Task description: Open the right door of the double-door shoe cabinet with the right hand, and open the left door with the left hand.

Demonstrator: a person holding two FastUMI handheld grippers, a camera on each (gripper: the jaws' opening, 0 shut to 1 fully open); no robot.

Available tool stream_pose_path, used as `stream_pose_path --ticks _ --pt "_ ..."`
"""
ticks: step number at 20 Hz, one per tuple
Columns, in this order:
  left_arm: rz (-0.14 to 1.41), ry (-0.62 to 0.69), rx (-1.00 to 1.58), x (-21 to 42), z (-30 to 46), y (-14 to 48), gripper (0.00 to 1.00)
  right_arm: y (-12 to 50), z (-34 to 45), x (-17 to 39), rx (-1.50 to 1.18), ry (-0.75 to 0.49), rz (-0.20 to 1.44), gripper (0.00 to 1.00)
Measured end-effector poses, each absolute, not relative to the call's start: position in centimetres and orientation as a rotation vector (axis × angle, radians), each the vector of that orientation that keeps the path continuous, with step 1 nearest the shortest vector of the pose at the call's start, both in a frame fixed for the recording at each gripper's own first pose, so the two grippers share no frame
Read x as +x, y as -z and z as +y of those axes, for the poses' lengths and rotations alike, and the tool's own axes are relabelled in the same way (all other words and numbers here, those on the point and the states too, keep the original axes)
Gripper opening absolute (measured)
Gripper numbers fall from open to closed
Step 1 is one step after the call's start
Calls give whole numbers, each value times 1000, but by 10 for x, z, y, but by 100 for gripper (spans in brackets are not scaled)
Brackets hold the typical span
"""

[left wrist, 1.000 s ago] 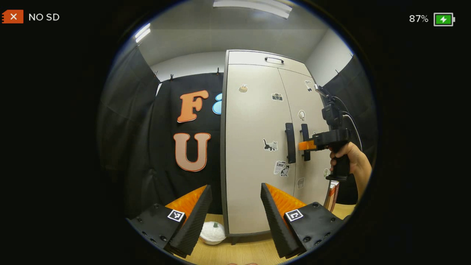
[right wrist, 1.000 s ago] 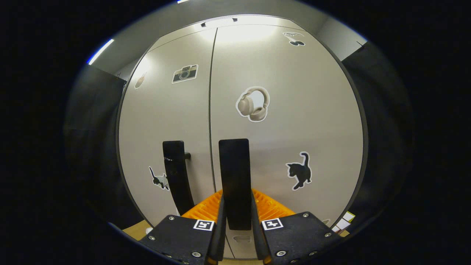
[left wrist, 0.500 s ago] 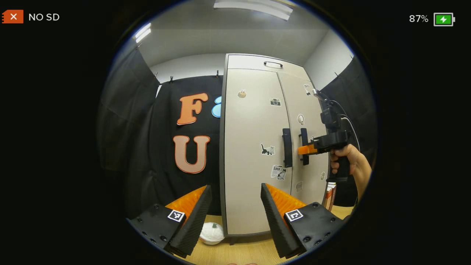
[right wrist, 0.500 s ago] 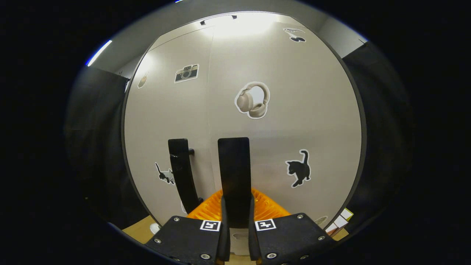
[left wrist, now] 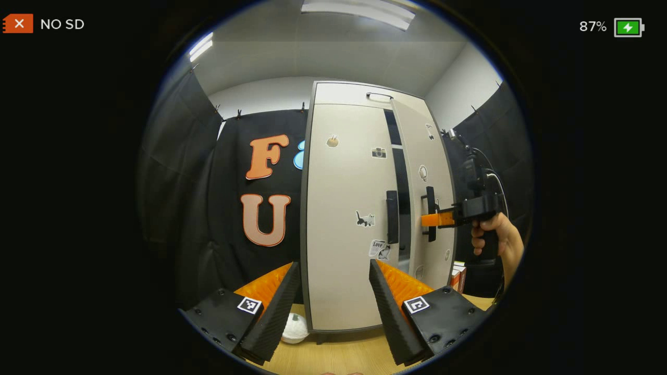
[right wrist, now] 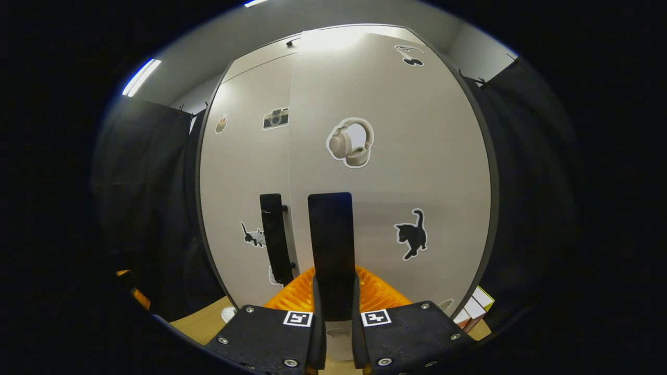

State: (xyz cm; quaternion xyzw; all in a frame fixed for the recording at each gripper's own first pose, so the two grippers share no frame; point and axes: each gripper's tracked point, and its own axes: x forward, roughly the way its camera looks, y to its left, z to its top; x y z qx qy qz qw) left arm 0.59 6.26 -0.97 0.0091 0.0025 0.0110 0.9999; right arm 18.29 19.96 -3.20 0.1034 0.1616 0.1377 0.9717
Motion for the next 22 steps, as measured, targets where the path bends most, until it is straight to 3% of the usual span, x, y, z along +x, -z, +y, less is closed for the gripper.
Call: stream_pose_path --ticks 9,11,12,13,14,22 --pt "22 0 52 -16 31 -5 81 22 182 160 222 -302 300 20" --pt "20 -4 60 -18 28 -7 81 21 176 157 224 -303 291 24" --pt "18 -3 61 -18 25 -9 81 20 173 154 225 -303 287 19" --pt "18 2 61 -20 22 -10 81 19 170 152 228 -304 283 24" --pt "18 5 63 -20 19 -12 81 19 167 150 232 -303 278 19" --pt "42 26 43 3 1 -27 82 15 142 140 231 -264 255 19"
